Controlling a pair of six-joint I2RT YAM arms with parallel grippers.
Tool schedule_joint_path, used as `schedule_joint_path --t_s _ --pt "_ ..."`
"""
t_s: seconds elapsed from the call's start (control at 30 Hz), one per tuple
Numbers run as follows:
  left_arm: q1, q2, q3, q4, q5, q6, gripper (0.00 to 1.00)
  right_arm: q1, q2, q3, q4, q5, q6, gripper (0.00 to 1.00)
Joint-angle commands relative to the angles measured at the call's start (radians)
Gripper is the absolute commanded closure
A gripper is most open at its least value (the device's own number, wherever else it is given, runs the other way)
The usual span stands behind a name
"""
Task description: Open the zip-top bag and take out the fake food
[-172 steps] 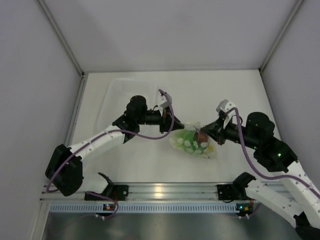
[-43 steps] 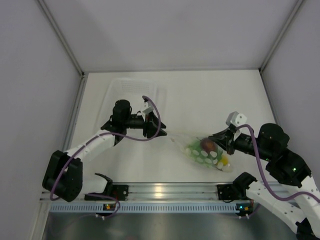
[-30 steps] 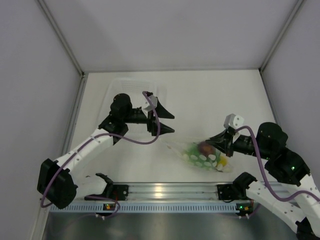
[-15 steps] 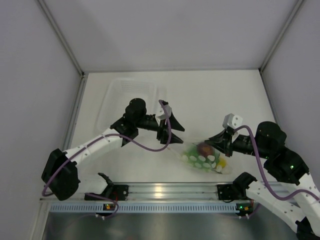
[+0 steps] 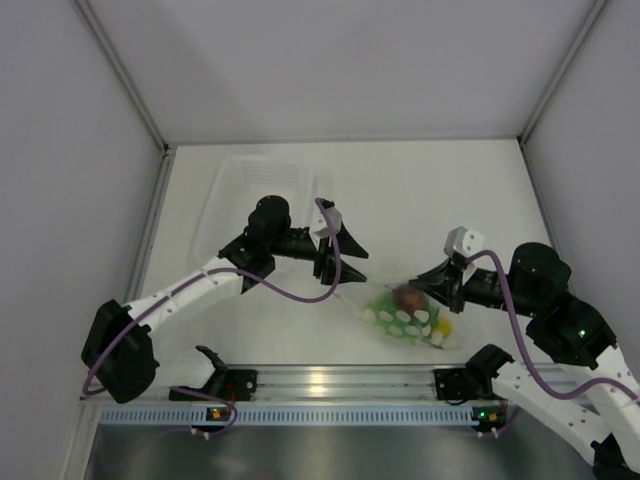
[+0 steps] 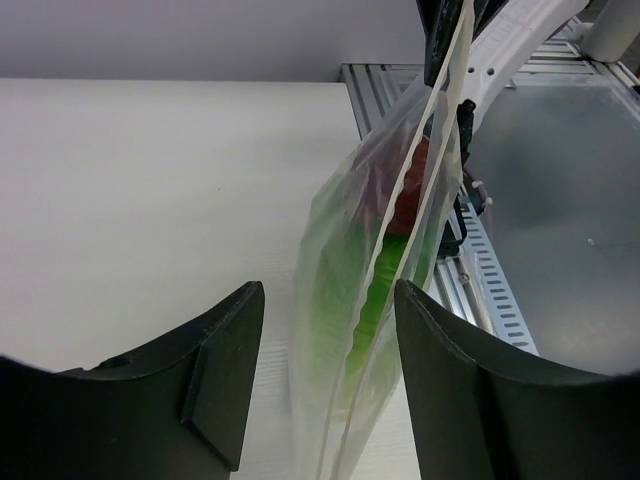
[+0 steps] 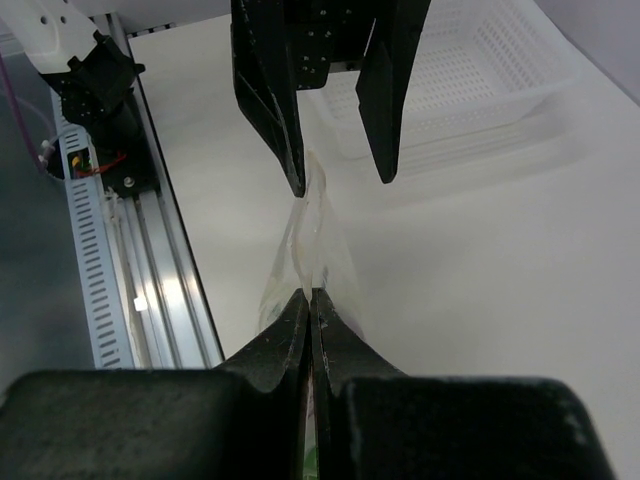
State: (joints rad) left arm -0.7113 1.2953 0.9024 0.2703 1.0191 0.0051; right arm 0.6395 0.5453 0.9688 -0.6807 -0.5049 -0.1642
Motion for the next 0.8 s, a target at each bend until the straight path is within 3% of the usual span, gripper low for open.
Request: schedule_joint_path --t_s 0.0,0.37,0.77 --pt "0.001 -0.050 0.021 0.032 -0.033 0.039 0.40 0.005 0.002 -0.002 0.078 0.000 -0.008 1.00" --pt "0.006 0.002 0.032 0.032 -0.057 0.022 0.43 0.003 -0.007 -0.007 0.096 -0.004 -0.006 1.00" --pt "0.004 0.041 0.018 0.033 0.091 -0.002 0.48 0.003 -0.005 -0.019 0.128 0.020 0.008 1.00"
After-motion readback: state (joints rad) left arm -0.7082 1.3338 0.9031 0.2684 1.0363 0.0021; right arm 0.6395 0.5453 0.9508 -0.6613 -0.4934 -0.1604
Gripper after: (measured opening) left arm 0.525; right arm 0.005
